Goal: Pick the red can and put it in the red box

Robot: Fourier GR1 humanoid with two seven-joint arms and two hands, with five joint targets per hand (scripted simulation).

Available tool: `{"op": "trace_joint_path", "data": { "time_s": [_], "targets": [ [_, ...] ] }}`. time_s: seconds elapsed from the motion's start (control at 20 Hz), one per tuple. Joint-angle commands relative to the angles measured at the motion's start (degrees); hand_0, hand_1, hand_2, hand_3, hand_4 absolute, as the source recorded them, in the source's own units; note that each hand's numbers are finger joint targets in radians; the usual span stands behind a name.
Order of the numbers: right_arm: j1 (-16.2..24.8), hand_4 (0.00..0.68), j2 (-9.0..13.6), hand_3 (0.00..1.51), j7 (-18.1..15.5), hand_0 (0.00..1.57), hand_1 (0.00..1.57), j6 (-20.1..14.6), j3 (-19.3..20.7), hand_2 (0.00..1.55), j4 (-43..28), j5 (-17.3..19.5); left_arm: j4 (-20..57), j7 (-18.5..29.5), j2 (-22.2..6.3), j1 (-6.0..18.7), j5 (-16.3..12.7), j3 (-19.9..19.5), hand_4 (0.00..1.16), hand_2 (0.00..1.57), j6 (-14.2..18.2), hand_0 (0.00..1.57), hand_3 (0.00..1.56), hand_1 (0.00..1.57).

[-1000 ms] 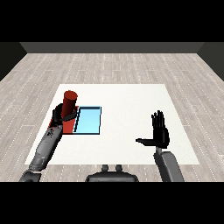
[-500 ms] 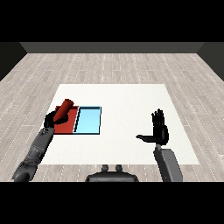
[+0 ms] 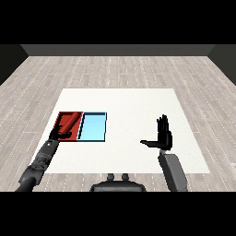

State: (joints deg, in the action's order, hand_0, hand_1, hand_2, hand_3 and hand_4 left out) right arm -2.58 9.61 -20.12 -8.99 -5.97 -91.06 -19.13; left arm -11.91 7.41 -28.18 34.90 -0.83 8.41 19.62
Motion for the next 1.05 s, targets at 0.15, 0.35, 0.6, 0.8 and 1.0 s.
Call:
{"op": "trace_joint_path", "data": {
  "time_s": [0.15,0.35,0.6,0.8,1.0],
  "targets": [
    [-1.34,0.000,-1.29,0.00,-0.49,0.00,0.00,-0.29,-0.73,0.00,0.48,1.08,8.88,-1.21,-1.07,4.58,2.74,0.81,0.00,0.00,-4.28,0.00,0.00,0.00],
    [-3.92,0.000,-1.14,0.00,0.33,0.00,0.00,0.58,0.19,0.00,2.07,-0.20,0.16,11.25,-1.36,3.59,-8.84,-10.50,0.00,0.00,-4.94,0.00,0.00,0.00],
    [-3.04,0.000,-1.27,0.00,-1.02,0.00,0.00,2.89,-0.41,0.00,1.61,-1.11,-10.61,24.82,1.77,5.95,-18.82,-19.02,0.00,0.00,-17.02,0.00,0.00,0.00],
    [-1.33,0.000,0.78,0.00,-2.02,0.00,0.00,4.17,0.56,0.00,2.36,-0.61,-17.89,34.57,10.49,1.32,-24.57,-21.50,0.00,0.00,-26.38,0.00,0.00,0.00],
    [0.01,0.000,1.67,0.00,-4.26,0.00,0.00,6.72,-0.18,0.00,3.07,0.15,-27.89,37.00,17.71,-4.58,-23.66,-16.96,0.00,0.00,-27.01,0.00,0.00,0.00]
  ]
}}
